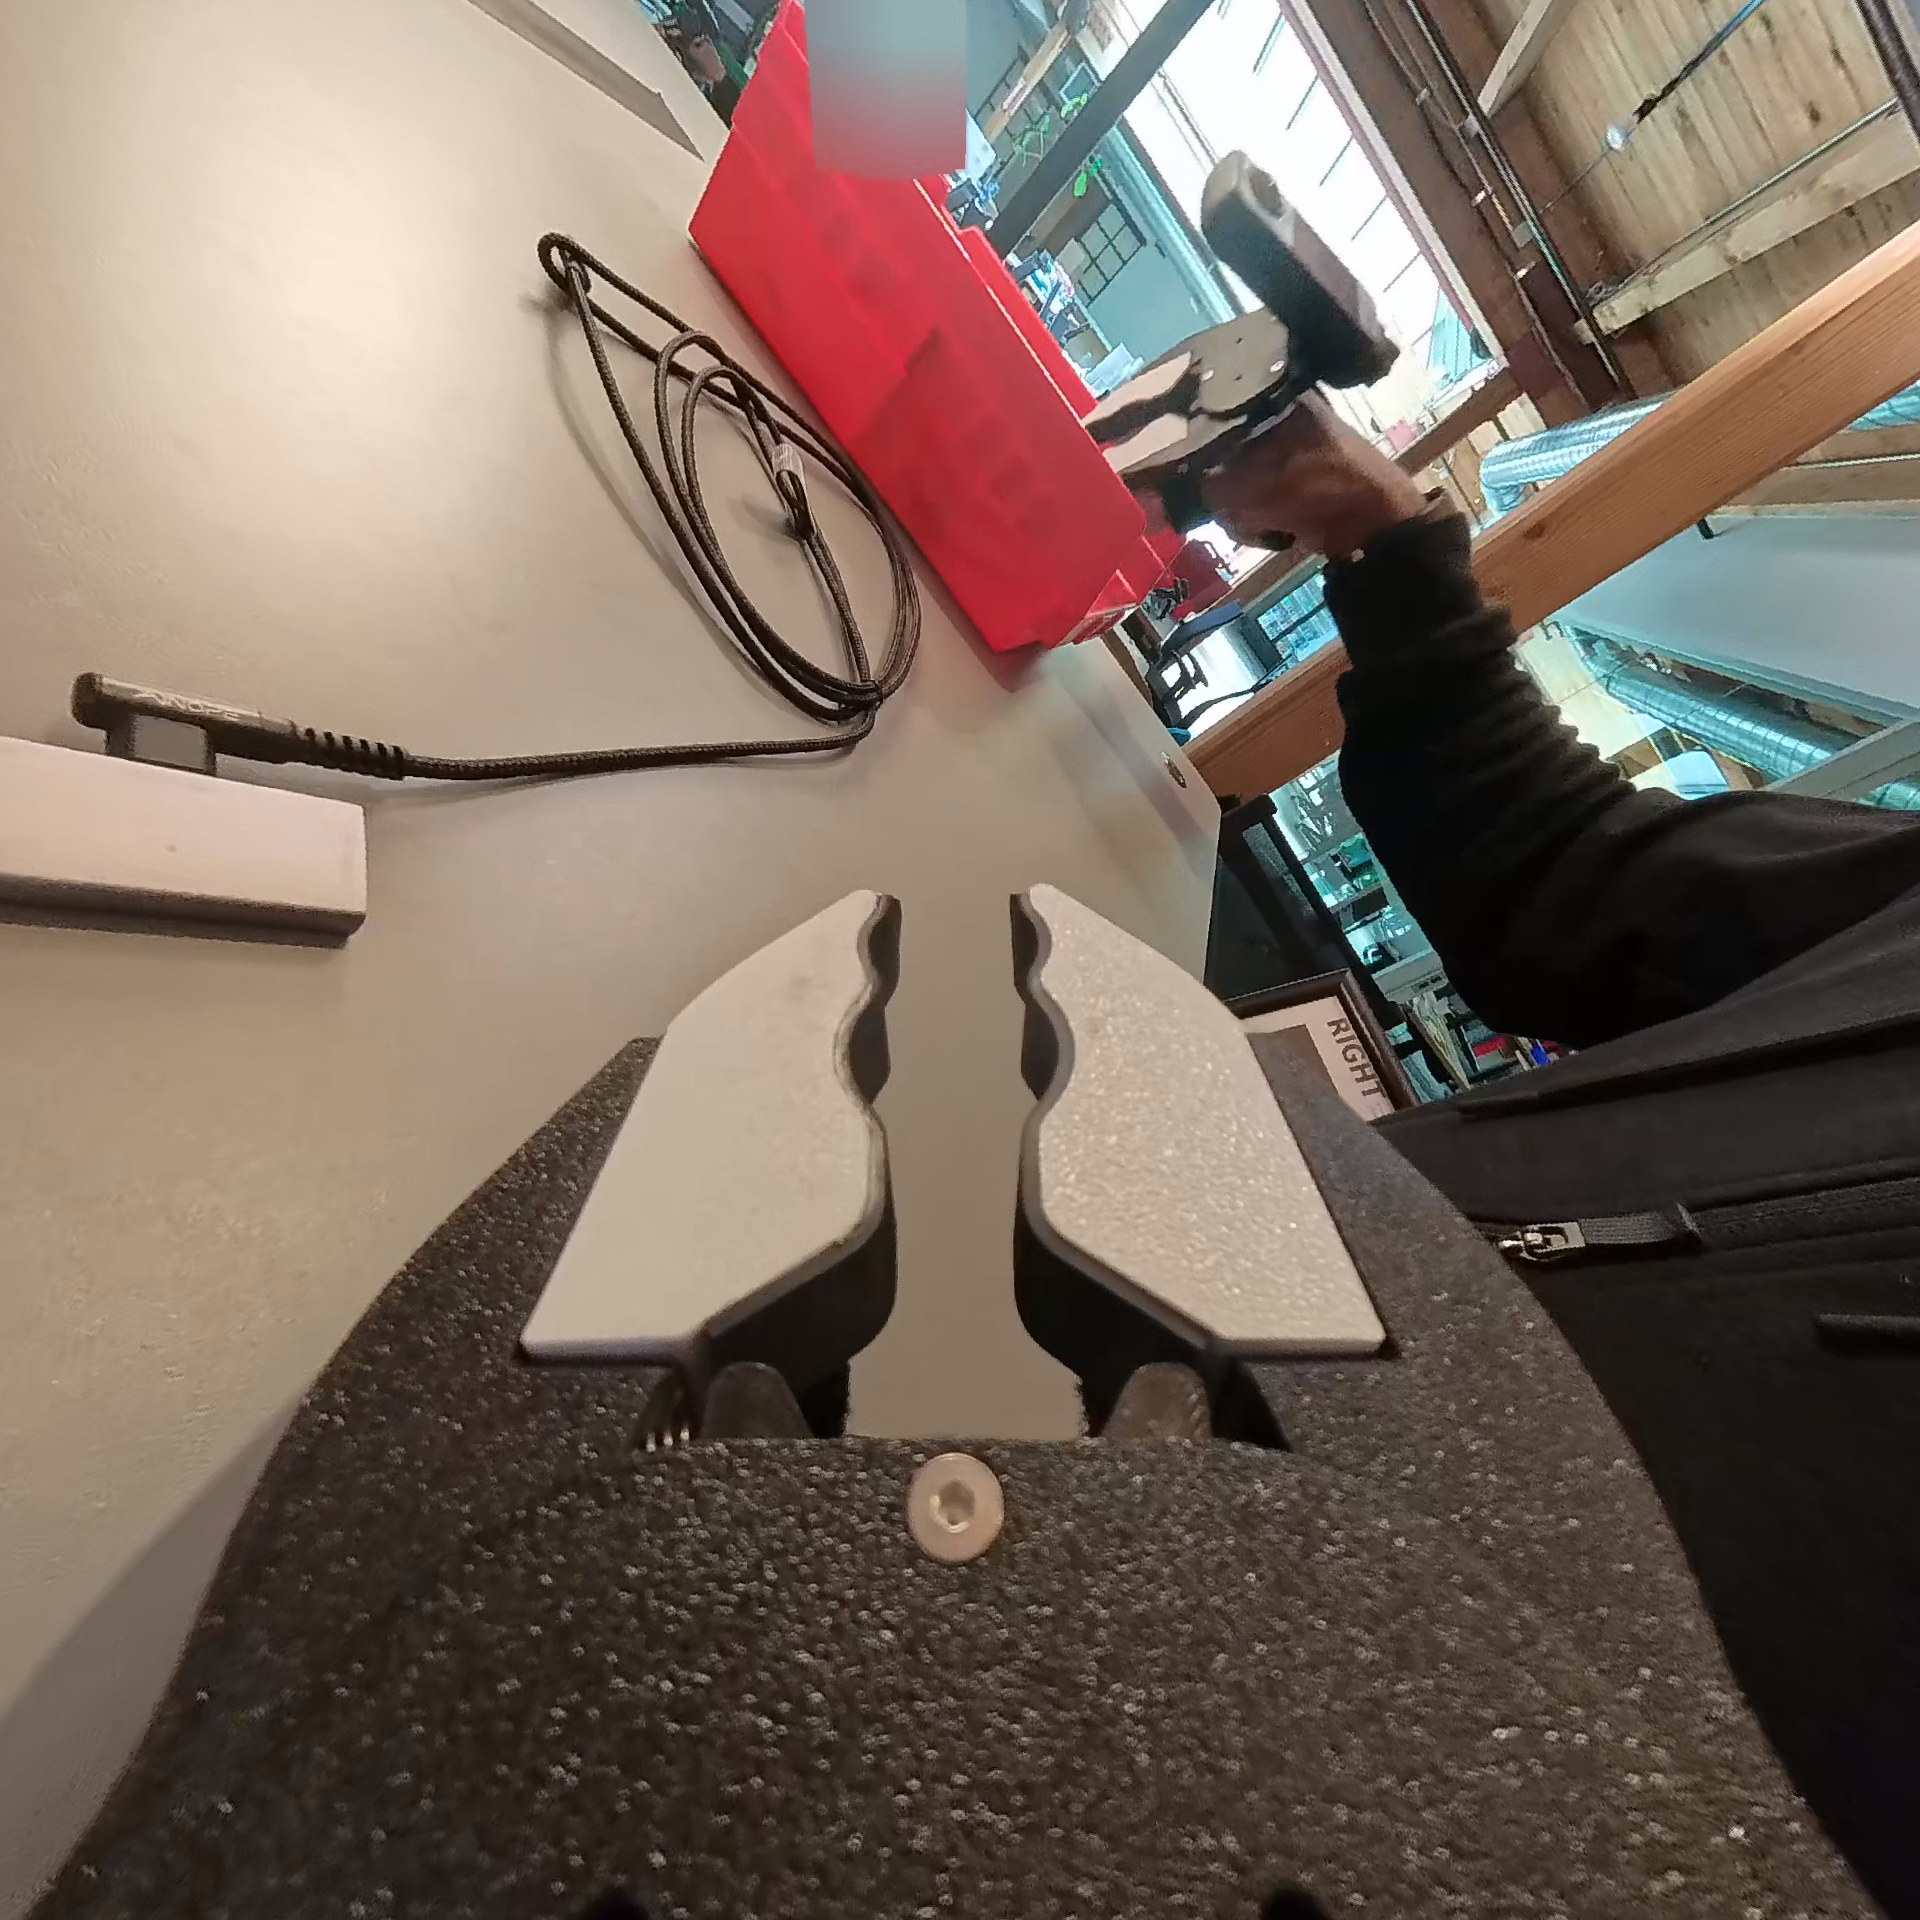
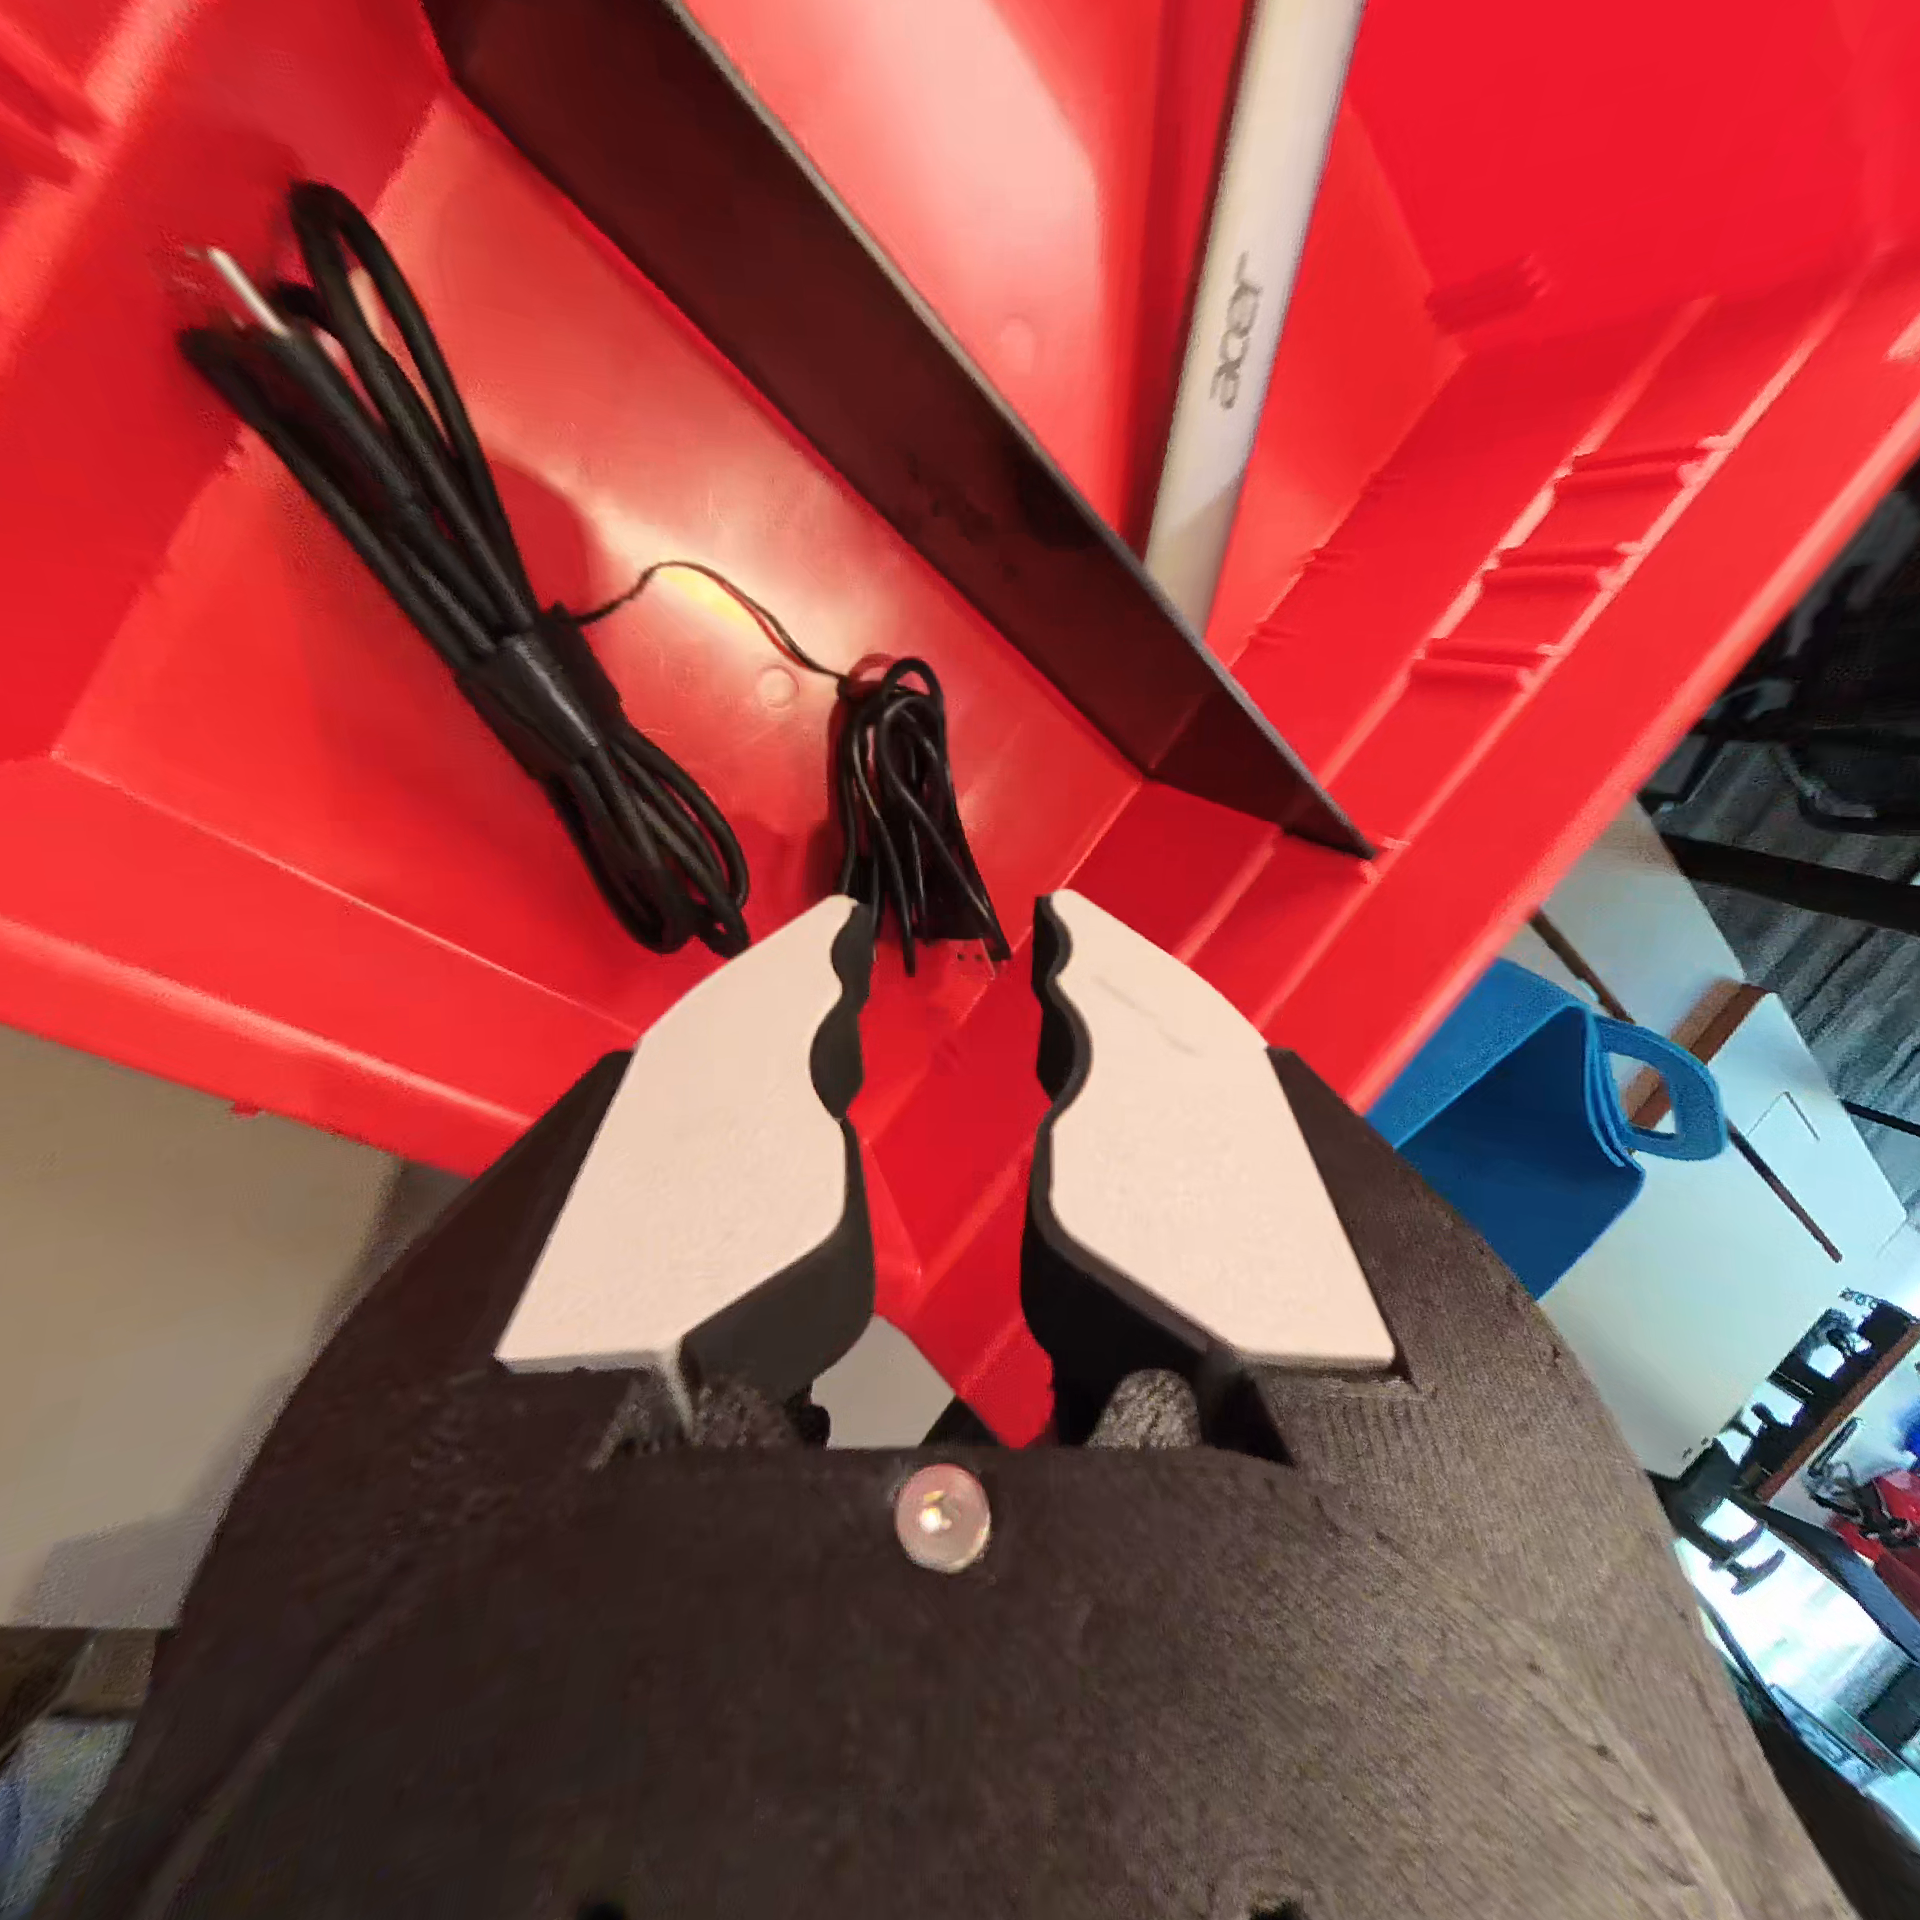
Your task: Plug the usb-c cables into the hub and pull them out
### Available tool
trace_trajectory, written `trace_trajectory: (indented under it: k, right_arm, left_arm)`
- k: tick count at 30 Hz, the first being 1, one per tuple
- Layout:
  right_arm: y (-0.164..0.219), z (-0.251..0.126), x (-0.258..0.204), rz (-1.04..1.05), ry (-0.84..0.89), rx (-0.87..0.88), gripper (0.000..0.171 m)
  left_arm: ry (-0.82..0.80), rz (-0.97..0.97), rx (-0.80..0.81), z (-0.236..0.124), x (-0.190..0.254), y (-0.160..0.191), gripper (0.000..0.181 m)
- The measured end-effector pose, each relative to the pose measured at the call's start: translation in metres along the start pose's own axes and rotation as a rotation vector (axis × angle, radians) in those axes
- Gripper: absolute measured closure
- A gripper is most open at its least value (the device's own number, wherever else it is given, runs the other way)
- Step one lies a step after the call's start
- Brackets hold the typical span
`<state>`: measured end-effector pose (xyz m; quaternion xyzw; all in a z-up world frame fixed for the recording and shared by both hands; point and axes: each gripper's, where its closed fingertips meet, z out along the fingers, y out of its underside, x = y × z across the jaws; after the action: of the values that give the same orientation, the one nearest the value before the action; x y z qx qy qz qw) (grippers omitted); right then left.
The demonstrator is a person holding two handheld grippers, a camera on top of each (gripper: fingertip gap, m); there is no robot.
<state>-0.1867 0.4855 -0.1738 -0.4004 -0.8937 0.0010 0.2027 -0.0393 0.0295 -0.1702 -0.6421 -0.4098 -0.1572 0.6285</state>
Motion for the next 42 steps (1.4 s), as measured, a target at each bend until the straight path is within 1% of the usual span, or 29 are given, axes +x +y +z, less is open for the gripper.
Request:
trace_trajectory:
  k: [1,3,5,8,10,13,16,19,21,25,27,28,29,31,33,35,37,39,42]
  right_arm:
    - [-0.002,-0.01,0.0,0.004,0.013,0.025,0.141]
    - [-0.009,-0.031,-0.003,0.01,0.037,0.082,0.141]
    - [-0.024,-0.054,-0.019,0.013,0.022,0.181,0.141]
    - [-0.06,-0.082,-0.072,-0.016,-0.074,0.368,0.141]
    - [-0.085,-0.092,-0.12,-0.067,-0.162,0.472,0.141]
    - [-0.12,-0.096,-0.198,-0.155,-0.309,0.58,0.141]
    - [-0.154,-0.089,-0.264,-0.235,-0.427,0.641,0.14]
    - [-0.185,-0.077,-0.312,-0.279,-0.51,0.645,0.138]
    - [-0.201,-0.067,-0.333,-0.314,-0.517,0.612,0.137]
    - [-0.219,-0.041,-0.352,-0.386,-0.471,0.504,0.137]
    - [-0.223,-0.034,-0.36,-0.412,-0.48,0.459,0.138]
    - [-0.227,-0.036,-0.366,-0.406,-0.504,0.473,0.141]
    - [-0.229,-0.036,-0.37,-0.417,-0.516,0.459,0.146]
    - [-0.231,-0.037,-0.377,-0.438,-0.514,0.455,0.168]
    - [-0.235,-0.037,-0.377,-0.437,-0.475,0.461,0.169]
    - [-0.237,-0.039,-0.376,-0.417,-0.454,0.49,0.169]
    - [-0.238,-0.046,-0.374,-0.364,-0.472,0.541,0.169]
    - [-0.238,-0.056,-0.369,-0.305,-0.487,0.602,0.169]
    - [-0.235,-0.075,-0.361,-0.211,-0.528,0.702,0.169]
  left_arm:
    - [0.0,0.001,-0.008,0.001,0.0,0.001,0.16]
    - [0.002,0.001,-0.022,0.003,-0.001,0.002,0.16]
    - [0.006,0.002,-0.031,0.005,-0.001,0.002,0.16]
    - [0.008,-0.004,-0.037,0.006,-0.002,0.002,0.16]
    - [0.001,-0.005,-0.035,0.007,-0.003,0.001,0.16]
    - [-0.004,-0.004,-0.037,0.008,-0.004,0.001,0.16]
    - [-0.01,0.003,-0.026,0.007,-0.004,0.0,0.16]
    - [-0.018,0.011,-0.005,0.004,-0.004,-0.001,0.16]
    - [-0.022,0.019,0.009,0.002,-0.003,-0.001,0.16]
    - [-0.022,0.026,0.042,-0.004,0.001,0.0,0.16]
    - [-0.02,0.016,0.052,-0.008,0.002,0.001,0.16]
    - [-0.019,0.011,0.058,-0.01,0.002,0.001,0.16]
    - [-0.019,0.005,0.065,-0.011,0.002,0.0,0.16]
    - [-0.017,-0.008,0.08,-0.013,0.001,-0.002,0.16]
    - [-0.02,-0.025,0.089,-0.015,-0.001,-0.003,0.16]
    - [-0.024,-0.044,0.095,-0.015,-0.004,-0.004,0.16]
    - [-0.032,-0.073,0.103,-0.016,-0.008,-0.006,0.16]
    - [-0.056,-0.113,0.121,-0.018,-0.016,-0.01,0.16]
    - [-0.102,-0.18,0.161,-0.023,-0.031,-0.018,0.154]
